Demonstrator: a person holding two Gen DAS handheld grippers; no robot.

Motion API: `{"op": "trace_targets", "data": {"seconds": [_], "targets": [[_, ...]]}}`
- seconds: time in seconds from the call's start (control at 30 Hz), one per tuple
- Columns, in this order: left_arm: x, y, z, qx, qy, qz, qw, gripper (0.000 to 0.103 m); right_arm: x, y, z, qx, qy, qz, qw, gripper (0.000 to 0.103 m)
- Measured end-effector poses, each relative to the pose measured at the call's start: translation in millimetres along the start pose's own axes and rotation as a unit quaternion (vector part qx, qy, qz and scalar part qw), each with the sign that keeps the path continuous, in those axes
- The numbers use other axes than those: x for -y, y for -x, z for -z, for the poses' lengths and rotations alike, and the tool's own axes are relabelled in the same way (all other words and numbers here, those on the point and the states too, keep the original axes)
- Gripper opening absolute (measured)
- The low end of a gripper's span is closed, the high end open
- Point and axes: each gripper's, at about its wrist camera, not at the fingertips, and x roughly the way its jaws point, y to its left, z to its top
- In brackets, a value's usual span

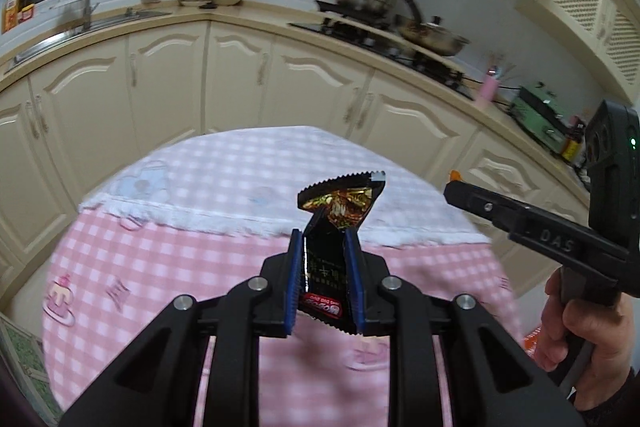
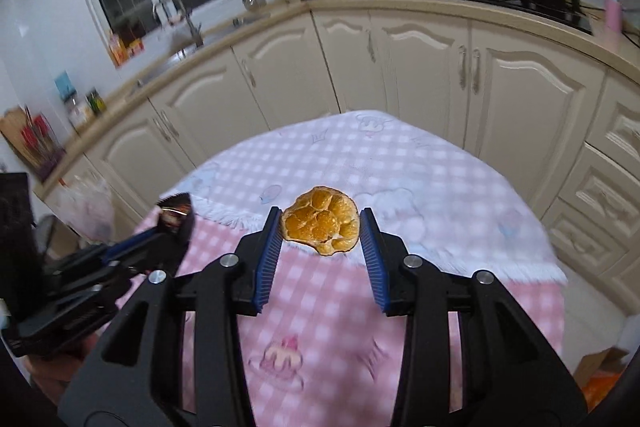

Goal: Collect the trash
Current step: 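Grasp the black candy wrapper with the left gripper while the right grasps the orange slice, then carry the black wrapper and orange slice to the blue bin and release both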

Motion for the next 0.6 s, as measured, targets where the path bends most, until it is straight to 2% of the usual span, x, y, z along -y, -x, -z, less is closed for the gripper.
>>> {"op": "trace_targets", "data": {"seconds": [0.13, 0.33, 0.47, 0.6], "targets": [[43, 12, 14, 0.0, -0.024, 0.028, 0.9993, 0.02, 25, 54, 18, 0.032, -0.021, 0.011, 0.999, 0.039], [108, 16, 39, -0.01, -0.063, 0.08, 0.9948, 0.02, 77, 121, 56, 0.067, -0.061, 0.065, 0.994, 0.039], [163, 10, 64, -0.026, -0.1, 0.121, 0.9873, 0.02, 123, 161, 91, 0.08, -0.102, 0.107, 0.986, 0.039], [214, -3, 90, -0.052, -0.135, 0.159, 0.9767, 0.02, 172, 190, 127, 0.083, -0.161, 0.148, 0.972, 0.039]]}}
